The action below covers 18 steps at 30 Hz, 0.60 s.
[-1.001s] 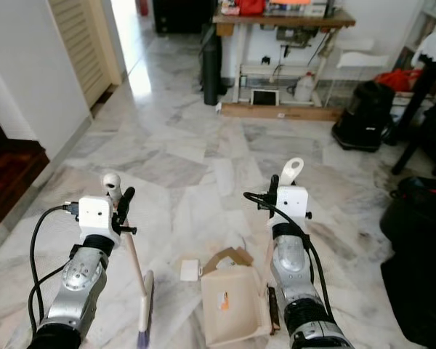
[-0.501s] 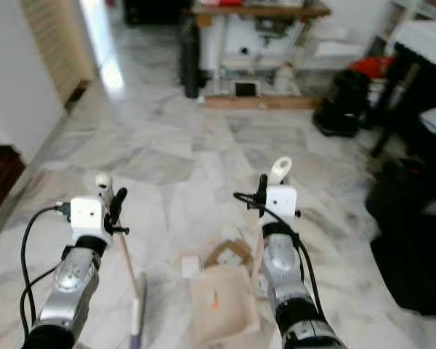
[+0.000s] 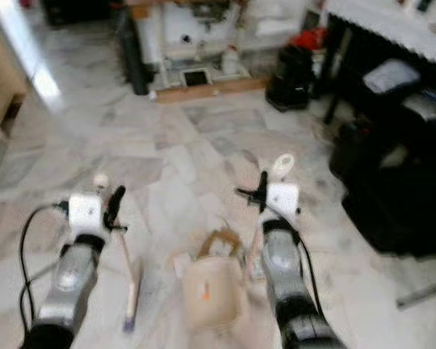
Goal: Sweep floor
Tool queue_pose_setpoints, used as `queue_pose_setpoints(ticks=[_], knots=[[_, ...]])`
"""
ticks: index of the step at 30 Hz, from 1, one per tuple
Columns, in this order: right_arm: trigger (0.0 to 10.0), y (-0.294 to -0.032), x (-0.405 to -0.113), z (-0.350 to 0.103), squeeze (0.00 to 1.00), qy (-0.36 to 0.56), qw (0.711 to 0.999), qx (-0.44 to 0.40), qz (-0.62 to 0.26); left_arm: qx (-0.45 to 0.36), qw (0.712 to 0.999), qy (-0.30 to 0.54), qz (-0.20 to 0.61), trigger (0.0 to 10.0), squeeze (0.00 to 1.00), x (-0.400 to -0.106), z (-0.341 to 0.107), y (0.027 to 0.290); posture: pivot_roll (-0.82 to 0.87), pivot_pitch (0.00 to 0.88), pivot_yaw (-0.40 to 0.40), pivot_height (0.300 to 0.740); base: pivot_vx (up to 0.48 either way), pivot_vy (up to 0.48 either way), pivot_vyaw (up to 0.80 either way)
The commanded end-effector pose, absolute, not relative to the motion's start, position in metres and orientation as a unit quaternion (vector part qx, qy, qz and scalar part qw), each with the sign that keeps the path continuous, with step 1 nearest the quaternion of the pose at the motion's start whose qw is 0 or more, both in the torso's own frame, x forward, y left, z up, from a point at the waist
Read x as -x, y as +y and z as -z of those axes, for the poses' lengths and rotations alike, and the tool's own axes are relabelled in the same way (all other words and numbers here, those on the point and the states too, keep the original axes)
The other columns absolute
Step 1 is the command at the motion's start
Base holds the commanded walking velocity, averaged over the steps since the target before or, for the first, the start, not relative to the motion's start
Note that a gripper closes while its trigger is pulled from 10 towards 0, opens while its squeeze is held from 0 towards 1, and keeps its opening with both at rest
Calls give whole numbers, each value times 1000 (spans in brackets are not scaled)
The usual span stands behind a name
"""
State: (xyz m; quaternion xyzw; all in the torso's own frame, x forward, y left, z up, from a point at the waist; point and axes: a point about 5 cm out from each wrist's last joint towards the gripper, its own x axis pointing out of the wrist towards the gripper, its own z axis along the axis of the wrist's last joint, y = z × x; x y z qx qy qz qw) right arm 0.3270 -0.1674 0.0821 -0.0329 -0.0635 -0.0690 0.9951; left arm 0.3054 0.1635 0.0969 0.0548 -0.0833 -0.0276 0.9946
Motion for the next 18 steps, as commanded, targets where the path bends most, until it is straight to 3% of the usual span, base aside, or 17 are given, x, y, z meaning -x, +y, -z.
queue_pose_setpoints(ticks=[1,7,14,18], knots=[[10000,-162,-332,-94,0,-91,993,39,60,-53,994,-96,26,10000,0,-307,-103,166,120,0,28,740,0,315,0],[10000,-162,-332,-93,0,-87,994,36,61,-53,994,-96,26,10000,0,-308,-103,166,123,0,27,740,0,317,0],[10000,-163,-332,-93,0,-88,994,38,60,-53,994,-96,25,10000,0,-308,-103,166,122,0,26,740,0,324,-706],[10000,-162,-332,-94,0,-91,993,40,59,-51,994,-97,26,10000,0,-308,-104,166,122,0,25,740,0,324,-228]])
